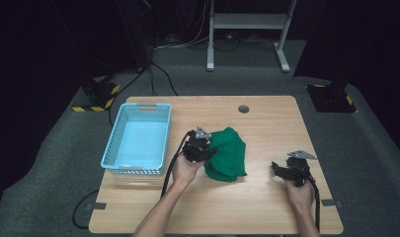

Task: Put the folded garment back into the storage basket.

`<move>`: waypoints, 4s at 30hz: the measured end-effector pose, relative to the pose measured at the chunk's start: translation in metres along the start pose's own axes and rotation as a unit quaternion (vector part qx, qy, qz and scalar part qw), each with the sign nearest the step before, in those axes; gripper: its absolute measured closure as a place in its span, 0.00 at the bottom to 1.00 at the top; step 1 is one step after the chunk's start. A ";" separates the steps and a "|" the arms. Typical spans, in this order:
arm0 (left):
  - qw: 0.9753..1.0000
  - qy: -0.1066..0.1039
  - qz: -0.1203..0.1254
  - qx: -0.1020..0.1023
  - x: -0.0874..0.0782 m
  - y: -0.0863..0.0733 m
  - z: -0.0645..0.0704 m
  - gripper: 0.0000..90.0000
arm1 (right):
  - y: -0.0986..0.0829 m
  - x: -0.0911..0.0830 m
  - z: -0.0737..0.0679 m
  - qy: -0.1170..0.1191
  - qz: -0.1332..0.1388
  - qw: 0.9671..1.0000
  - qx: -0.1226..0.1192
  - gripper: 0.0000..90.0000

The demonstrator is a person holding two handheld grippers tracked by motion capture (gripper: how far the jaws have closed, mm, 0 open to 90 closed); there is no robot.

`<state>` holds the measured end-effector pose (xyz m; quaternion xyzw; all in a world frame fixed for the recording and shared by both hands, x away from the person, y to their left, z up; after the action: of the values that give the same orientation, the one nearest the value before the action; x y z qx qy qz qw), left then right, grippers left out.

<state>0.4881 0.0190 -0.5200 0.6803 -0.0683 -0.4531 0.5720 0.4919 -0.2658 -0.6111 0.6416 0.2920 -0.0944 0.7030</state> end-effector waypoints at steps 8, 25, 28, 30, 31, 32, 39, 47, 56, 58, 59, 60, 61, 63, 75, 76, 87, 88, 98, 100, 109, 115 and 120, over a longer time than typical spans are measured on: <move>1.000 -0.002 -0.003 0.002 -0.005 0.006 -0.003 0.82 | 0.000 0.000 0.000 0.000 0.000 1.000 0.000 0.27; 1.000 0.009 0.003 -0.001 -0.019 0.017 -0.014 0.82 | 0.001 0.001 -0.001 0.001 0.000 1.000 0.000 0.27; 1.000 0.011 0.005 0.000 -0.023 0.020 -0.016 0.82 | 0.001 0.001 -0.001 0.001 0.000 1.000 0.000 0.27; 1.000 0.012 0.004 0.001 -0.024 0.020 -0.017 0.82 | 0.001 0.001 -0.001 0.000 0.000 1.000 0.001 0.27; 1.000 0.012 0.004 0.000 -0.025 0.020 -0.018 0.82 | 0.001 0.001 -0.001 0.000 0.000 1.000 0.000 0.27; 1.000 0.013 0.003 0.000 -0.026 0.020 -0.018 0.82 | 0.001 0.001 -0.001 -0.001 0.000 1.000 0.000 0.27; 1.000 0.011 0.008 -0.007 -0.031 0.021 -0.023 0.82 | 0.000 0.001 0.000 -0.001 -0.001 1.000 0.001 0.26; 1.000 0.018 0.010 0.005 -0.040 0.031 -0.027 0.82 | 0.000 0.001 -0.001 -0.001 -0.001 1.000 0.002 0.26; 1.000 0.018 0.014 0.002 -0.050 0.036 -0.033 0.82 | 0.001 0.001 -0.001 0.001 0.000 1.000 0.000 0.27; 1.000 0.019 0.014 0.003 -0.052 0.037 -0.034 0.82 | 0.001 0.001 -0.001 0.001 0.000 1.000 0.000 0.27; 1.000 0.020 0.013 0.003 -0.054 0.038 -0.035 0.82 | 0.001 0.001 -0.001 0.001 0.000 1.000 0.000 0.27; 1.000 0.021 0.014 0.003 -0.055 0.039 -0.036 0.82 | 0.001 0.001 -0.002 0.002 -0.001 1.000 0.001 0.27; 1.000 0.022 0.015 0.003 -0.056 0.040 -0.037 0.82 | 0.001 0.001 -0.002 0.002 0.000 1.000 0.000 0.27; 1.000 0.022 0.018 0.001 -0.059 0.042 -0.038 0.82 | 0.001 0.001 -0.002 0.002 0.000 1.000 -0.001 0.27; 0.999 0.029 0.029 -0.006 -0.072 0.048 -0.048 0.82 | 0.001 0.001 -0.002 0.003 -0.001 1.000 -0.001 0.27; 0.999 0.030 0.030 -0.006 -0.073 0.049 -0.049 0.82 | 0.001 0.001 -0.002 0.003 -0.001 1.000 -0.001 0.27; 0.998 0.038 0.044 -0.016 -0.087 0.055 -0.060 0.82 | 0.001 0.001 -0.002 0.003 -0.001 1.000 -0.001 0.27; 0.998 0.039 0.046 -0.018 -0.088 0.055 -0.061 0.82 | 0.001 0.001 -0.002 0.003 -0.001 1.000 -0.001 0.27; 0.997 0.053 0.045 -0.021 -0.096 0.054 -0.072 0.82 | 0.001 0.002 -0.002 0.003 -0.001 1.000 -0.001 0.27; 0.997 0.055 0.047 -0.021 -0.097 0.054 -0.073 0.82 | 0.001 0.002 -0.002 0.003 -0.001 1.000 -0.001 0.27; 0.996 0.064 0.056 -0.025 -0.108 0.058 -0.081 0.82 | 0.001 0.002 -0.003 0.004 -0.001 1.000 -0.001 0.27; 0.995 0.069 0.062 -0.028 -0.115 0.060 -0.086 0.82 | 0.001 0.002 -0.003 0.004 -0.001 1.000 -0.001 0.27; 0.995 0.073 0.067 -0.031 -0.121 0.060 -0.091 0.82 | 0.001 0.002 -0.003 0.004 -0.001 1.000 -0.001 0.27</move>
<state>0.5066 0.1374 -0.4107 0.6877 -0.0579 -0.3645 0.6252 0.4929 -0.2628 -0.6112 0.6408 0.2953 -0.0924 0.7026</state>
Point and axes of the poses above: each handheld gripper's, and its own axes: x roughly forward along the jaws, y roughly out of its top, z roughly to its right, the point moved 10 cm from there along x, roughly forward along the jaws, and after that the axes turned 8 degrees about z, right-handed, at the moved point
